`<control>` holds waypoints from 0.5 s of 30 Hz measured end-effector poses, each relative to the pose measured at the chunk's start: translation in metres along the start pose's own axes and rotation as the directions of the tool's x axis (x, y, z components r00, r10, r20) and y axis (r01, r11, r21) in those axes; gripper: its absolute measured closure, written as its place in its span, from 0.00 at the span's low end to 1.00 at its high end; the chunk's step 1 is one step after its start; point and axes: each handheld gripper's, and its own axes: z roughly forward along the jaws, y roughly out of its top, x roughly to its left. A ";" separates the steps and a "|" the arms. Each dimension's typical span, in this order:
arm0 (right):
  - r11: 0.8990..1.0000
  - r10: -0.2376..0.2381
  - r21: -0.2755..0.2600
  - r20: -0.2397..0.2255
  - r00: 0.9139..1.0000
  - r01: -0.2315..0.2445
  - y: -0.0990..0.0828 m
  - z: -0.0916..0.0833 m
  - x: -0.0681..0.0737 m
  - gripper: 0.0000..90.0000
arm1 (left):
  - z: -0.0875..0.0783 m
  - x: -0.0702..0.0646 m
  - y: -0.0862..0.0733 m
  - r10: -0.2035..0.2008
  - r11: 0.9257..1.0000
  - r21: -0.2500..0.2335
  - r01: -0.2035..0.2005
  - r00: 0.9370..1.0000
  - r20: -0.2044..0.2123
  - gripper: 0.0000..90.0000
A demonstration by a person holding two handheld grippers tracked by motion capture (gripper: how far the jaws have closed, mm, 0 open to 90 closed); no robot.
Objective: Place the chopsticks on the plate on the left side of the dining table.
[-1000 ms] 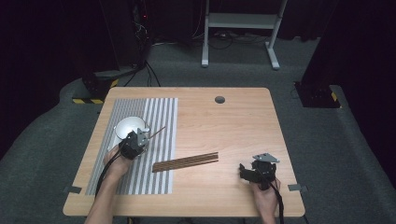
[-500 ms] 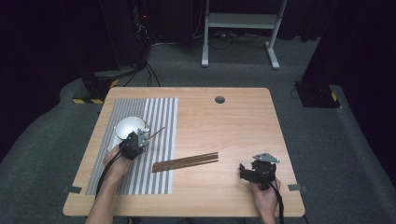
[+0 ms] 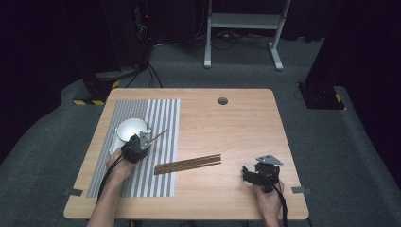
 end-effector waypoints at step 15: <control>1.000 0.000 0.000 0.000 1.000 0.000 0.000 0.000 0.000 0.16 | -0.007 0.001 0.000 -0.054 0.997 -0.055 0.056 0.998 0.029 0.72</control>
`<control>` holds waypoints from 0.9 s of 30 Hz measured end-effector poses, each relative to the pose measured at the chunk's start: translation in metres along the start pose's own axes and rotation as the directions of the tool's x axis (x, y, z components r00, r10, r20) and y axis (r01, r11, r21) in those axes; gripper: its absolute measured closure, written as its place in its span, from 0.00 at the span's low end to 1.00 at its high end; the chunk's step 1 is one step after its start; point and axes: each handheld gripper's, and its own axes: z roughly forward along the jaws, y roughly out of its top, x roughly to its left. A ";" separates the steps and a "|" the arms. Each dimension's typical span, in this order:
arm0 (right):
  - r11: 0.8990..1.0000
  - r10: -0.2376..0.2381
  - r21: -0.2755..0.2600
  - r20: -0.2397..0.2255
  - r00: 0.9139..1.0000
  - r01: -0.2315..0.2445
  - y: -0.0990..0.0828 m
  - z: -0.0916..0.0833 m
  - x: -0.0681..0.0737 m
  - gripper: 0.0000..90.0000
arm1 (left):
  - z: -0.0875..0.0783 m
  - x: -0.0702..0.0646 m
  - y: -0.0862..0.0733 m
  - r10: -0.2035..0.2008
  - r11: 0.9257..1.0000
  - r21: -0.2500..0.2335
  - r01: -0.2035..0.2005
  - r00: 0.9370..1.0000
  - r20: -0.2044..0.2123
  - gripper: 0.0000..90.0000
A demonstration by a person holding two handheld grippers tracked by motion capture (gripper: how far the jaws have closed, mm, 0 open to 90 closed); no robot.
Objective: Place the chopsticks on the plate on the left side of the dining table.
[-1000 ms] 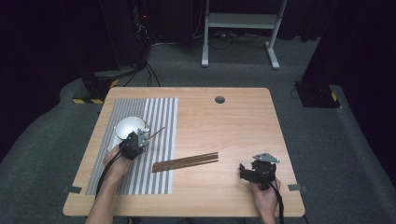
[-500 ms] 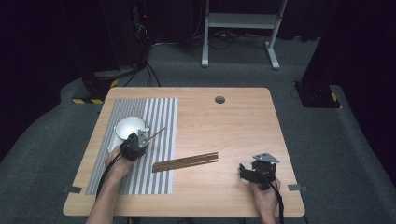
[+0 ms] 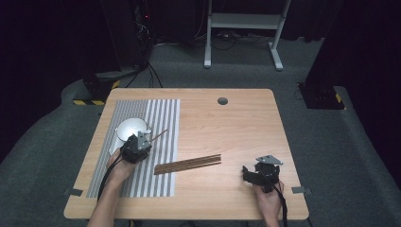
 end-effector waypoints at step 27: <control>1.000 0.000 0.000 0.000 1.000 0.000 0.000 0.000 0.000 0.16 | -0.022 -0.010 0.012 -0.188 0.969 -0.128 0.209 0.969 0.159 0.43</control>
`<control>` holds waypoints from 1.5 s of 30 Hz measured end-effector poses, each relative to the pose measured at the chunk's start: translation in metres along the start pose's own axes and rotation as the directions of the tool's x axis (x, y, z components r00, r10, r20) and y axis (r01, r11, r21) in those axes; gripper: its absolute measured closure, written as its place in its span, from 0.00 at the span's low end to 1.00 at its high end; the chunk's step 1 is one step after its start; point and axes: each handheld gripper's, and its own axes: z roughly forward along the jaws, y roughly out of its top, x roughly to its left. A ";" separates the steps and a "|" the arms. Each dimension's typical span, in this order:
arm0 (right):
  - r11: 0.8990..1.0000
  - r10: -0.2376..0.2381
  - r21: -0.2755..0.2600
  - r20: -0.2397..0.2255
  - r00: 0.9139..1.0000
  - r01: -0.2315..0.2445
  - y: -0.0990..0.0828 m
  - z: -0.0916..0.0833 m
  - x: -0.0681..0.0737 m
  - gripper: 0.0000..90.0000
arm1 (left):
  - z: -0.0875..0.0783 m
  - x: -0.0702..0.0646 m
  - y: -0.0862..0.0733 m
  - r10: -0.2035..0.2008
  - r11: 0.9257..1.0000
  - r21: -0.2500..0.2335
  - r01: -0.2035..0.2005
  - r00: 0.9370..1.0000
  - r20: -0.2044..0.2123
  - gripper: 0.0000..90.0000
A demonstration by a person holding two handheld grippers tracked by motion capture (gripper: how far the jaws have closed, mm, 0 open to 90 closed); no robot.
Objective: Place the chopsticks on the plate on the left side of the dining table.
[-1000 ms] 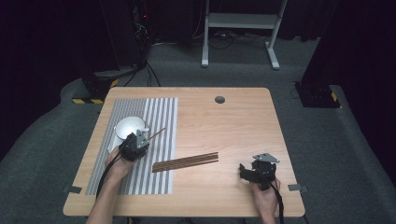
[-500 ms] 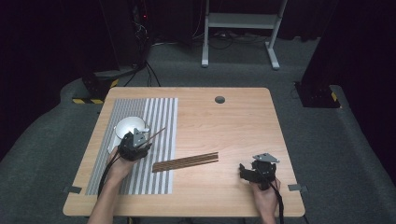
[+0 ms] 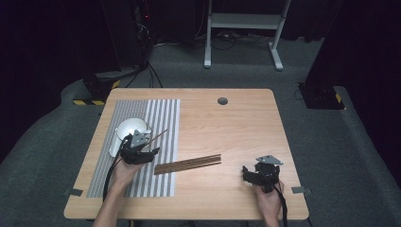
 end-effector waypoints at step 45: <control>1.000 -0.003 -0.001 -0.001 1.000 0.003 0.000 0.000 0.000 0.16 | 0.052 -0.051 0.011 0.053 0.993 0.097 -0.071 0.983 0.175 0.54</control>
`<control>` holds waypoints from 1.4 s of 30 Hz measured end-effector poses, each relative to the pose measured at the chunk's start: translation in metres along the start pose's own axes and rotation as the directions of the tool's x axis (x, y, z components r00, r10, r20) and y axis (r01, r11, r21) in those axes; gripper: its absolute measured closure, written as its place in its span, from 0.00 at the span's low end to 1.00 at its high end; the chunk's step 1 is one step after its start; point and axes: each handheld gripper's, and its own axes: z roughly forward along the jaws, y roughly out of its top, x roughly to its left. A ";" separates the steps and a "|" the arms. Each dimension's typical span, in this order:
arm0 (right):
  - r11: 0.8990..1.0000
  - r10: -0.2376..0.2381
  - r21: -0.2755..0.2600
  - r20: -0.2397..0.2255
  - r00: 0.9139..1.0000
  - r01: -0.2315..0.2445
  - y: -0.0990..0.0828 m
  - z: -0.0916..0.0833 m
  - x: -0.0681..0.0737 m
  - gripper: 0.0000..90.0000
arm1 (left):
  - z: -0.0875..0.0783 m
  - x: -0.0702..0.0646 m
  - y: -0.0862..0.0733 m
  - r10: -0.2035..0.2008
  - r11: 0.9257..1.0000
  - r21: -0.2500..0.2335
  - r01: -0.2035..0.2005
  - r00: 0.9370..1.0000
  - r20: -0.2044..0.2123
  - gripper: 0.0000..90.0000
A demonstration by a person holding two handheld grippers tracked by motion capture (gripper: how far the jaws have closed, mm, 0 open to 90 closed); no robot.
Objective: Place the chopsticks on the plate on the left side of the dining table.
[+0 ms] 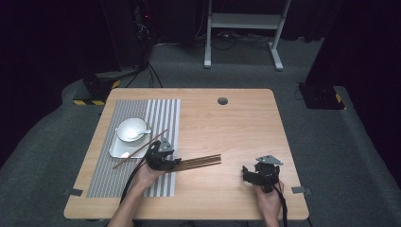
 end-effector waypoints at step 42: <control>1.000 -0.001 0.000 -0.001 1.000 0.001 0.000 0.000 0.000 0.16 | 0.010 -0.005 0.009 0.030 1.000 0.010 -0.029 0.999 -0.016 0.55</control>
